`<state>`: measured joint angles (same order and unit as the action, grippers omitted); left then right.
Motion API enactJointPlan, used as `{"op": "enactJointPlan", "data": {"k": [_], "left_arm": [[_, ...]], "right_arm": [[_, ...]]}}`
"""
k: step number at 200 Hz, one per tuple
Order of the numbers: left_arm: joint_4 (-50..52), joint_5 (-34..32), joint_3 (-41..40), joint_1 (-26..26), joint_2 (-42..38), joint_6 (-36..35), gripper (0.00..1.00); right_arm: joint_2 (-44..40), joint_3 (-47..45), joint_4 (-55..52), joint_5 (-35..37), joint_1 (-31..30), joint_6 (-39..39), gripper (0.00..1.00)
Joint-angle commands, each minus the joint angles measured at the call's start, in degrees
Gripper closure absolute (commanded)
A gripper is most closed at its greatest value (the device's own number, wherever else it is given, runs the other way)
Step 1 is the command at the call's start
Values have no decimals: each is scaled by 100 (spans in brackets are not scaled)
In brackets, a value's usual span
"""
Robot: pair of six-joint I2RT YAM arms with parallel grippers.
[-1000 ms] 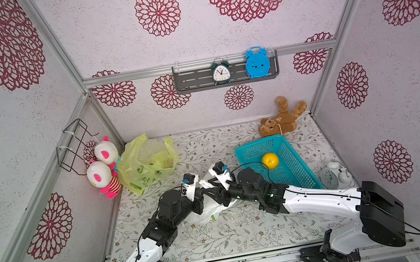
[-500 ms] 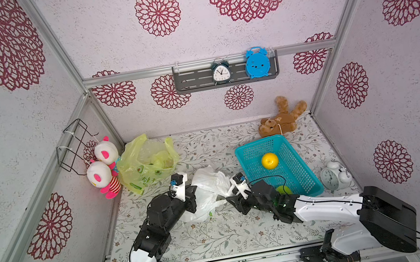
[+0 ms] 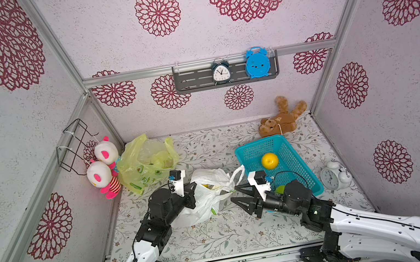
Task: Untie the knot of a plastic bag & take out the apple
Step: Adjust the plastic bag at the center of the board.
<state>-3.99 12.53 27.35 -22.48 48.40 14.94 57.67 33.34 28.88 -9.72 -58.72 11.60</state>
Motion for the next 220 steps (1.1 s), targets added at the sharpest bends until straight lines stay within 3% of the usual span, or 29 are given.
{"op": "enactJointPlan", "data": {"k": [1, 30, 79, 94, 138, 170, 191, 220], "left_arm": [[-168, 342, 209, 33, -37, 46, 100], [-142, 381, 202, 33, -179, 74, 100], [-145, 513, 174, 45, -156, 48, 100], [-215, 599, 140, 59, -186, 55, 100], [78, 266, -2, 117, -665, -17, 100], [-7, -3, -65, 210, -794, 82, 100], [-63, 391, 240, 237, -408, 39, 100], [-124, 1032, 1026, 247, 416, -150, 100]], "right_arm": [[1114, 702, 359, -320, 15, -158, 60], [2292, 1504, 167, -37, 310, -14, 70], [3363, 1891, 490, 617, 580, 548, 69], [3766, 1963, 601, 824, 582, 824, 65], [4723, 2144, 1037, 371, 449, 1422, 64], [4860, 1886, 1028, 449, 344, 1525, 63], [4354, 1244, 1162, 549, 344, 1574, 55], [3485, 683, 911, 697, 315, 1420, 53]]}}
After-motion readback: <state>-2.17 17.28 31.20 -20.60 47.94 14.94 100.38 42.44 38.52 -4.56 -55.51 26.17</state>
